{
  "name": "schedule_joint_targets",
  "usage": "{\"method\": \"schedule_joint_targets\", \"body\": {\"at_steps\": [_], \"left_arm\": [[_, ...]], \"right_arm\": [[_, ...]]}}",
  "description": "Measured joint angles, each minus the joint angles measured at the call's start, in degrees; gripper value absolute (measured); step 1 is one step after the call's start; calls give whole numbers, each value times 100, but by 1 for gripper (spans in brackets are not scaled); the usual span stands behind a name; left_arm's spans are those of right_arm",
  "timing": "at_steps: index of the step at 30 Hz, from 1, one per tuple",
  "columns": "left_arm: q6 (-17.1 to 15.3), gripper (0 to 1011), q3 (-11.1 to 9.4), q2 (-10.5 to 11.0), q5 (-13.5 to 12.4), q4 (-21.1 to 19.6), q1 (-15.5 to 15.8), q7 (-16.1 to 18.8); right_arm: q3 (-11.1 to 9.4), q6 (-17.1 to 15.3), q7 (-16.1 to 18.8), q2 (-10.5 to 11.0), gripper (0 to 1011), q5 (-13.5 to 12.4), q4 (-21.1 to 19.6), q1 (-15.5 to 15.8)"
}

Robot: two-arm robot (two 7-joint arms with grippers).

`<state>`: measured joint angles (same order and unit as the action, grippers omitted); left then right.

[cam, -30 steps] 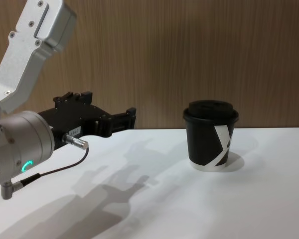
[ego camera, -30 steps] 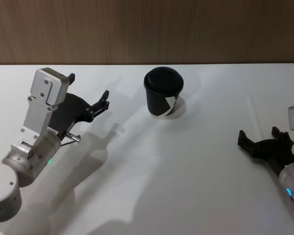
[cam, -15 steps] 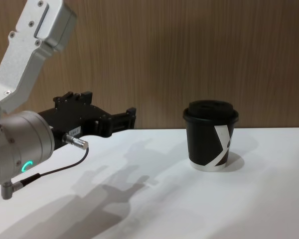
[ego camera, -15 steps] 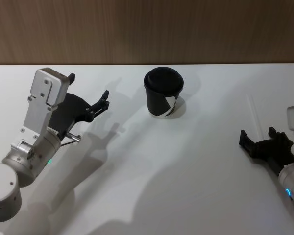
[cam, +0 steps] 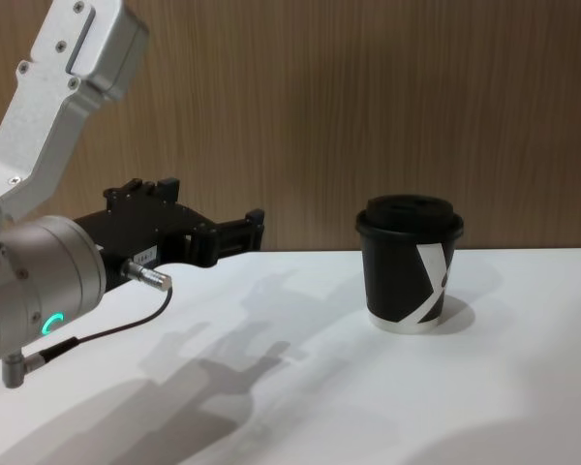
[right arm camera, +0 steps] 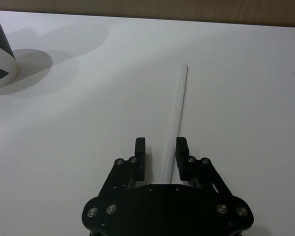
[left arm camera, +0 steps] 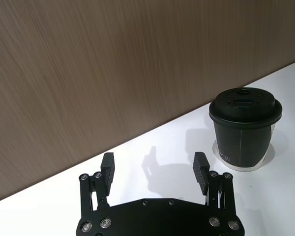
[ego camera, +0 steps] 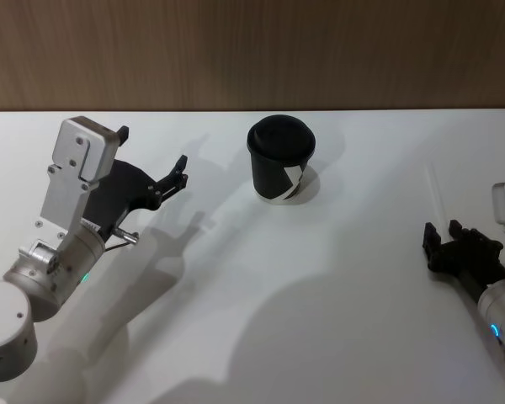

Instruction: Pick up the straw with one hand, pass it to the other hand, and insert it into the cup.

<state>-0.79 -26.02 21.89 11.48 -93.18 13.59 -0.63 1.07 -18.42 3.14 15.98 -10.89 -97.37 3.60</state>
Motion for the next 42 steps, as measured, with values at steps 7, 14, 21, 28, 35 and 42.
{"method": "schedule_joint_targets", "body": {"at_steps": [7,14,21,28,35,42], "left_arm": [[0,1003,0,0,0,0,0,0],[0,1003,0,0,0,0,0,0],[0,1003,0,0,0,0,0,0],[0,1003,0,0,0,0,0,0],[0,1003,0,0,0,0,0,0],[0,1003,0,0,0,0,0,0]], "right_arm": [[0,-1,0,0,169,1,0,-1],[0,0,0,0,30,1,-1,-1],[0,-1,0,0,2,1,0,0],[0,-1,0,0,0,1,0,0],[20,93,27,33,0,55,-1,-4],[82,433,120,140,0,218,-17,-17]]}}
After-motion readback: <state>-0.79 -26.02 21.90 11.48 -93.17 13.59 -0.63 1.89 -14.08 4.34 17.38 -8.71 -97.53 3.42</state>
